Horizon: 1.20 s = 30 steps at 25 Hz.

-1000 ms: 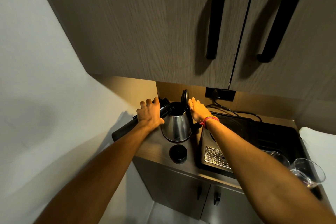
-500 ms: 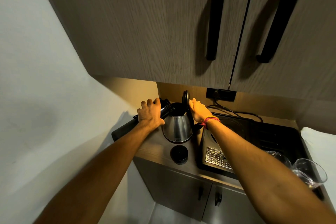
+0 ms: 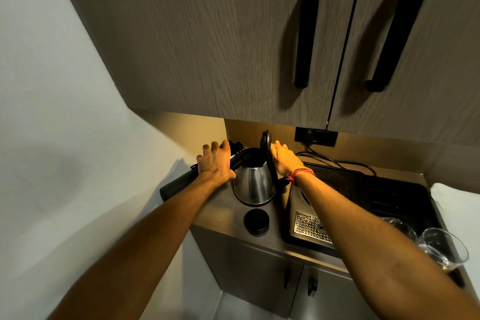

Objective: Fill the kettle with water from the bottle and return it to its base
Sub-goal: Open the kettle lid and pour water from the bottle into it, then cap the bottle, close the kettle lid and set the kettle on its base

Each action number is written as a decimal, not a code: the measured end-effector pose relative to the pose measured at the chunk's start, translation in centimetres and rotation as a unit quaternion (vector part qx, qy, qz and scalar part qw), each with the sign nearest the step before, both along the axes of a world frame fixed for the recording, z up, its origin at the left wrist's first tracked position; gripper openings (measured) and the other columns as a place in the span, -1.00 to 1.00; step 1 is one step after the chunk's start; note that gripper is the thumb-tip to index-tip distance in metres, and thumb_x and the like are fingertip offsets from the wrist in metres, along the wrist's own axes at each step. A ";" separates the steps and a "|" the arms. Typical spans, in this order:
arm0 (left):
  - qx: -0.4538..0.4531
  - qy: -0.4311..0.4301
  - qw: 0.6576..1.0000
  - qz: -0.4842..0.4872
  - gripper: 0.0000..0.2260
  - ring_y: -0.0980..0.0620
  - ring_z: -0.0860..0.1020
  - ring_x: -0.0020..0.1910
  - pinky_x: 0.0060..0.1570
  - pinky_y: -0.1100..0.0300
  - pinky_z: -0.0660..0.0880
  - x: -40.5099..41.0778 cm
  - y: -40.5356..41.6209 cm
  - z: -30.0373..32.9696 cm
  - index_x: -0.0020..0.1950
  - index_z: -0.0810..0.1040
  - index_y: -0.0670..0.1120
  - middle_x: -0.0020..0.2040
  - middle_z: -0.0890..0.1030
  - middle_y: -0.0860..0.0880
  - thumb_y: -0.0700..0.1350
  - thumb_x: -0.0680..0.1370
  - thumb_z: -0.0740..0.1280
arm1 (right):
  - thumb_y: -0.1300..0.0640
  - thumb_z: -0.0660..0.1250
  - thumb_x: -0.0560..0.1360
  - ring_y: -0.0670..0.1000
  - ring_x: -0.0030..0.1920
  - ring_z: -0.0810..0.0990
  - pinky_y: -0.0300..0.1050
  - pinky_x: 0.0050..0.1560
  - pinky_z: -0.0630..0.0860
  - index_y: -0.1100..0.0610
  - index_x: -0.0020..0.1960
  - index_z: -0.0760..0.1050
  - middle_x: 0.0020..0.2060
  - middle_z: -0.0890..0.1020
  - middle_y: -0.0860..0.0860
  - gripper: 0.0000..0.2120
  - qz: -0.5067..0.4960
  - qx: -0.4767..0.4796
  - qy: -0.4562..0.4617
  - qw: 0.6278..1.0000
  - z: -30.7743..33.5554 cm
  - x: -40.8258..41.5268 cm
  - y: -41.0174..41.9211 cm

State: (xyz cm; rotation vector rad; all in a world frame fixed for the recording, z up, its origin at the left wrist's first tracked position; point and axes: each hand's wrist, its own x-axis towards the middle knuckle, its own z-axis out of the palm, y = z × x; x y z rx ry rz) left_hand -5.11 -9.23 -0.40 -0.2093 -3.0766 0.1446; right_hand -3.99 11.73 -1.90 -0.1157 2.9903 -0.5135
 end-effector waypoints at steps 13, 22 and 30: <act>0.512 0.018 0.855 0.073 -0.31 -0.03 0.61 0.03 -0.18 0.32 0.47 0.1 -3.0 -3.4 0.27 0.45 -0.06 0.05 0.62 -0.01 -0.02 0.22 0.65 | 0.03 -0.04 0.66 0.32 0.54 0.08 0.37 0.48 0.13 0.18 0.47 0.24 0.56 0.13 0.17 -0.57 -0.019 -0.085 -0.007 0.996 0.1 -1.1 -0.8; 0.574 0.079 0.808 0.110 -0.21 -0.12 0.58 0.22 0.13 0.09 0.53 1.6 -4.3 -6.8 0.40 0.41 -0.03 0.25 0.61 -0.08 -0.01 0.25 0.67 | -0.10 0.06 0.61 0.23 0.17 0.55 0.26 0.20 0.46 0.18 0.26 0.35 0.25 0.48 0.17 -0.60 -0.017 -0.037 0.024 0.999 -0.8 -2.1 -4.0; 0.567 0.086 0.814 0.091 -0.09 -0.13 0.39 0.44 0.33 0.02 0.45 1.6 -4.5 -4.5 0.51 0.27 -0.08 0.45 0.42 -0.12 0.16 0.30 0.61 | -0.17 -0.04 0.63 0.12 0.56 0.11 0.22 0.54 0.08 0.11 0.55 0.07 0.58 0.11 0.07 -0.42 0.038 -0.014 0.041 0.998 -2.7 -2.9 -2.8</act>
